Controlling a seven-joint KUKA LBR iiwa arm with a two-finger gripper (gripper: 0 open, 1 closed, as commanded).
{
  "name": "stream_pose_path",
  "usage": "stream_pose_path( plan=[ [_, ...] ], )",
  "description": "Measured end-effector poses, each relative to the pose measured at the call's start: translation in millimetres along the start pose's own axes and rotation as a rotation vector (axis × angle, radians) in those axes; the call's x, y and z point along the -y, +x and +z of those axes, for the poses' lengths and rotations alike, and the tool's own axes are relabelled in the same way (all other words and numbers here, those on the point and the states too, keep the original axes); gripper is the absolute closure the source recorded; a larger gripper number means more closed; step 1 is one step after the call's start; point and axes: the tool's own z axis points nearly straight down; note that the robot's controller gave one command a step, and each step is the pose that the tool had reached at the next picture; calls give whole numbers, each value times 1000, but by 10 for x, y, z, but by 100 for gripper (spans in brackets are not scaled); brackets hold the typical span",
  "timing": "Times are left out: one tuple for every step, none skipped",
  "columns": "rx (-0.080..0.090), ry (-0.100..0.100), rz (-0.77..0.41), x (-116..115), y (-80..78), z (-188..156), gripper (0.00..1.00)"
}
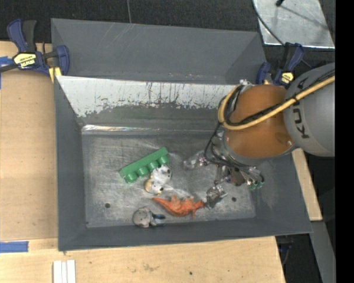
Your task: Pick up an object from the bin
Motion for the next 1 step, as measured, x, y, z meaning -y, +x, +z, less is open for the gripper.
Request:
stream_pose_path(
  plan=[
    [-6, 0, 192, -136, 60, 59, 0]
  ],
)
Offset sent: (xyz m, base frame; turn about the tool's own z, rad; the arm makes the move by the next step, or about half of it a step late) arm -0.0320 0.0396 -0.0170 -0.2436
